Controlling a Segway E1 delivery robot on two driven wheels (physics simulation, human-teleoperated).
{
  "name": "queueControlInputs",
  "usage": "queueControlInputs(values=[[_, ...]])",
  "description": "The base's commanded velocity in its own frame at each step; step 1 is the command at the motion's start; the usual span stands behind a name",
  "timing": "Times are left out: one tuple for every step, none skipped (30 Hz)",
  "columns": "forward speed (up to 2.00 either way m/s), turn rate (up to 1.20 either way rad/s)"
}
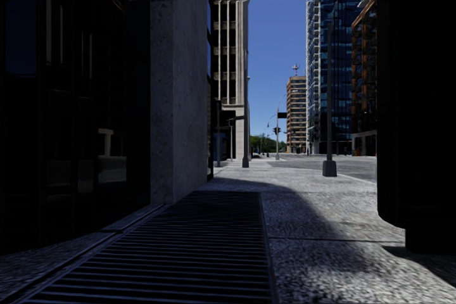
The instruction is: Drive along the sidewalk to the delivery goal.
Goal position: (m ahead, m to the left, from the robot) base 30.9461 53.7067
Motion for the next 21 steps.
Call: queueControlInputs(values=[[2.00, -0.32], [2.00, -0.32], [2.00, -0.32], [2.00, -0.33], [2.00, -0.33], [2.00, -0.33], [2.00, -0.33], [2.00, -0.33], [2.00, -0.33], [2.00, -0.33], [2.00, -0.33], [2.00, -0.33], [2.00, -0.33], [2.00, -0.33], [2.00, -0.33], [2.00, -0.33], [2.00, -0.33], [2.00, -0.33], [2.00, -0.33], [2.00, -0.33], [2.00, -0.31]])
